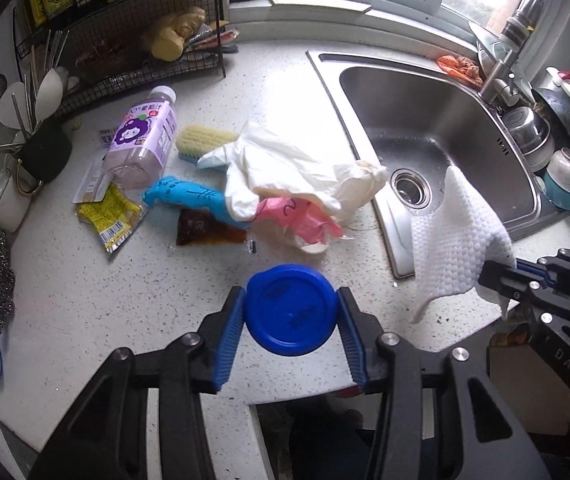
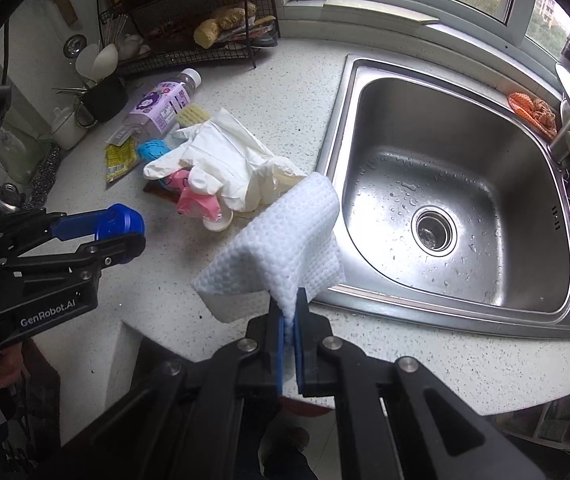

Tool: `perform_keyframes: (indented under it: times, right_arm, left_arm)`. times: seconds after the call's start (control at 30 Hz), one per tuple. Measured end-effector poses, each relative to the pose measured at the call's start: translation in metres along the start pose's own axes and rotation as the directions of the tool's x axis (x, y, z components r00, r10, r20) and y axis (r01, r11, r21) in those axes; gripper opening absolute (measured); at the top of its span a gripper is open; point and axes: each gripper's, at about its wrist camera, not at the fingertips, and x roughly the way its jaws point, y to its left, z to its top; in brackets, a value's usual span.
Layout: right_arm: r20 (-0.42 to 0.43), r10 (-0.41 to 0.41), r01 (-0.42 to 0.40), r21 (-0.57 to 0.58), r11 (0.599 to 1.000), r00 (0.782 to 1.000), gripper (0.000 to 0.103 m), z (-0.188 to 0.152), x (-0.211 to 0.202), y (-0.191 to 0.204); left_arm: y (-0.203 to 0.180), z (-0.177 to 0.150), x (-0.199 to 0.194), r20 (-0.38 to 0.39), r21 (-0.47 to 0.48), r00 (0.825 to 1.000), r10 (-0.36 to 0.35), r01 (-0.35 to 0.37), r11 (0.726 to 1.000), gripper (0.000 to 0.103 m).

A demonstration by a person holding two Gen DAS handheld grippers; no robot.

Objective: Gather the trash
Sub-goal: 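Grasp the blue bottle cap with the left tool while the right tool holds the wipe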

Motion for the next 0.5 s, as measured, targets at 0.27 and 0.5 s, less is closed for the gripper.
perform_keyframes:
  times: [0.27, 0.5]
  right_arm:
    - [0.07, 0.036, -0.036, 0.007, 0.999, 0.997, 0.003, -0.033, -0.042, -0.003]
    - [0.113, 0.056, -0.057, 0.011, 0.998, 0.992, 0.003, -0.074, -0.08, -0.015]
  left_arm:
    - [-0.028, -0.027, -0.053, 0.069, 0.006, 0.998, 0.014, -0.015, 1.0, 0.043]
    - [-0.072, -0.062, -0.086, 0.113, 0.025, 0.993, 0.015, -0.018, 1.0, 0.043]
